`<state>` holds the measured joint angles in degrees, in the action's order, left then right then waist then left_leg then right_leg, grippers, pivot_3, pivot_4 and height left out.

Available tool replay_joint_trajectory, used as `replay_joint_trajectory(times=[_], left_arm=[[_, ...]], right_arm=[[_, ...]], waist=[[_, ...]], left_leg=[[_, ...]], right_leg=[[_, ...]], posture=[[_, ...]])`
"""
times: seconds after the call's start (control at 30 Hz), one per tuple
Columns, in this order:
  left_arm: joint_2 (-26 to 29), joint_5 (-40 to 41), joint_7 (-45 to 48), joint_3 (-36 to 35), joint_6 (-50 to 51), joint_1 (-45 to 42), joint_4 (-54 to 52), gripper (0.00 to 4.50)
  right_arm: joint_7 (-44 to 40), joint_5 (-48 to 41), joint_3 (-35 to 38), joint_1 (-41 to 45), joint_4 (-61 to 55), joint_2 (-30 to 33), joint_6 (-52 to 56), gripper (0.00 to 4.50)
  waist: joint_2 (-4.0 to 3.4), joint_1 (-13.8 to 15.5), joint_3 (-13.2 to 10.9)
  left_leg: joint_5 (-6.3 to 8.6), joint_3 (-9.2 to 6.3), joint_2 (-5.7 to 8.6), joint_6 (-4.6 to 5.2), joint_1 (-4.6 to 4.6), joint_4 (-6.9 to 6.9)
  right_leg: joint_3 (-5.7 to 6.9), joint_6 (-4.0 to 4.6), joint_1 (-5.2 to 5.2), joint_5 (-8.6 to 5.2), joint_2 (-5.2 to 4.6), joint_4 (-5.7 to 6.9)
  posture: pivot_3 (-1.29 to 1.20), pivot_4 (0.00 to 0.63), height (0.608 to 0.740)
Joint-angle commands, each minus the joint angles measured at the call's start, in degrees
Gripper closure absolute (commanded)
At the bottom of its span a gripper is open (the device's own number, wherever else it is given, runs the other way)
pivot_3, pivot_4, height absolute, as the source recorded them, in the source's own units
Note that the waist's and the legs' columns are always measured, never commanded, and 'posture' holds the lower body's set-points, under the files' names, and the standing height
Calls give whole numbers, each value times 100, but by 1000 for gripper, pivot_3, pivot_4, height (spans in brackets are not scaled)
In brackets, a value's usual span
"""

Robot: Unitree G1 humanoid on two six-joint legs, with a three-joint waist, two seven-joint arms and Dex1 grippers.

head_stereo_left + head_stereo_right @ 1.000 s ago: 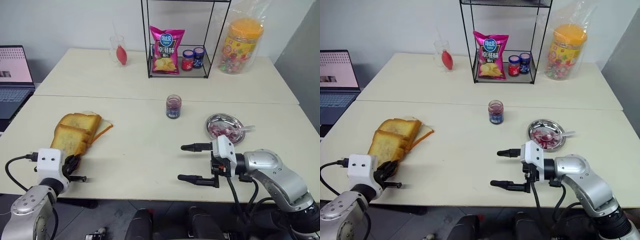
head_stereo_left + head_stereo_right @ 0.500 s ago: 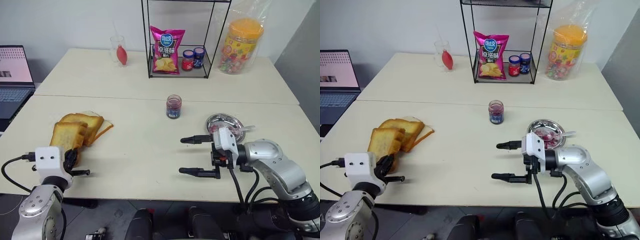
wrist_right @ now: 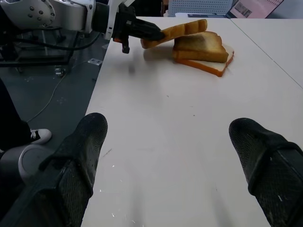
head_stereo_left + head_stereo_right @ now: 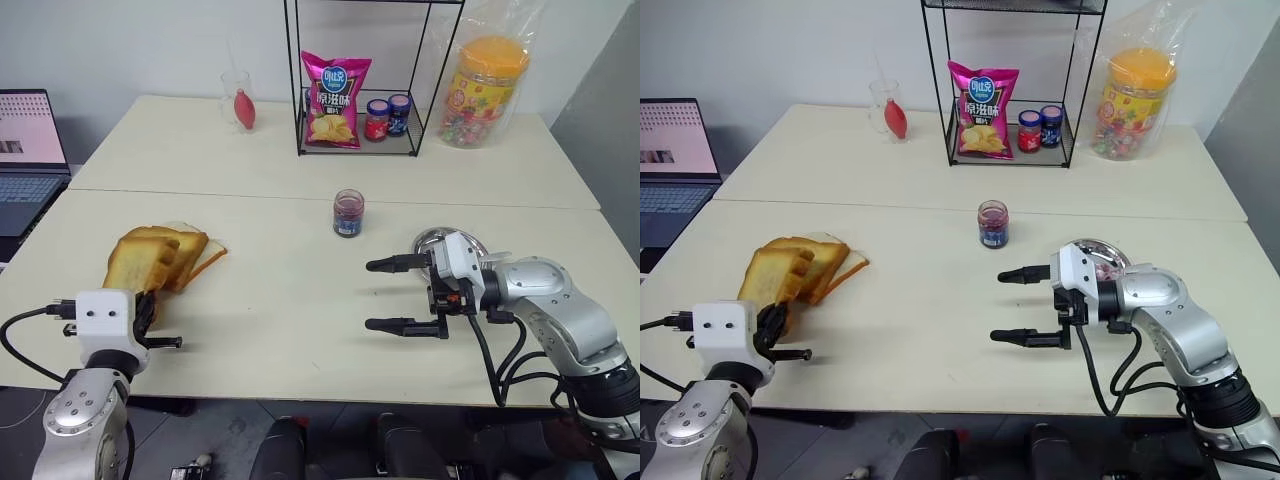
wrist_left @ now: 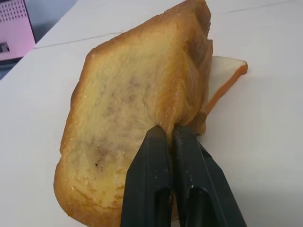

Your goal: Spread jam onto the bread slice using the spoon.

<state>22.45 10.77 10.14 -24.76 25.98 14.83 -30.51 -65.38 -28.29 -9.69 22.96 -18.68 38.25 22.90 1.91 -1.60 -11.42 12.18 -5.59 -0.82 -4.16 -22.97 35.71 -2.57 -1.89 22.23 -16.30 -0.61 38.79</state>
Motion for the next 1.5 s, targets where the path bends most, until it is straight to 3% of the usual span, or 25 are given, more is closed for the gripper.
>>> replay_joint_trajectory(times=[0.03,0.23,0.6,0.77,0.87,1.1,1.5], left_arm=[[26,-237,-76,54,-396,-88,-385,4473],[99,-384,90,211,-704,-77,-506,4473],[956,-257,1934,1396,-1677,9,-604,4473],[1581,-170,3516,2488,-2504,-1052,265,4473],[1627,-316,3926,2908,-3035,-1542,824,4473],[1393,-876,3970,3495,-3625,-2344,2077,4473],[1124,-1170,3789,3707,-3910,-2207,2198,4473]], right_arm=[[0,-37,173,8,-107,-6,-127,0],[61,-18,199,-42,-140,3,-151,0],[119,-48,379,-224,-263,209,-13,0],[189,-47,837,-732,-401,684,96,0],[241,-104,1023,-996,-555,873,189,0],[454,-127,1444,-1591,-983,1138,363,0],[593,-236,1663,-1788,-1287,1241,611,0]], waist=[[0,0,0],[0,0,0],[-8,0,-5],[-22,91,-12],[-23,107,-13],[-28,49,-16],[-28,-6,-16]], left_leg=[[0,0,0,0,0,0],[0,0,0,0,0,-1],[0,3,-1,0,-1,-2],[0,-3,5,0,-5,0],[0,12,4,0,-5,0],[1,8,0,3,-4,-13],[1,12,0,3,-2,-5]], right_leg=[[1,0,0,0,0,0],[0,-1,0,1,0,-1],[-1,21,1,-12,0,-3],[2,23,1,-13,-1,-6],[-6,20,2,-11,-2,-11],[-4,-21,5,9,6,-11],[-11,-32,1,15,6,-11]], posture=[[0,150,740],[0,150,740],[0,150,740],[0,150,740],[0,150,740],[0,150,740],[0,150,740]])
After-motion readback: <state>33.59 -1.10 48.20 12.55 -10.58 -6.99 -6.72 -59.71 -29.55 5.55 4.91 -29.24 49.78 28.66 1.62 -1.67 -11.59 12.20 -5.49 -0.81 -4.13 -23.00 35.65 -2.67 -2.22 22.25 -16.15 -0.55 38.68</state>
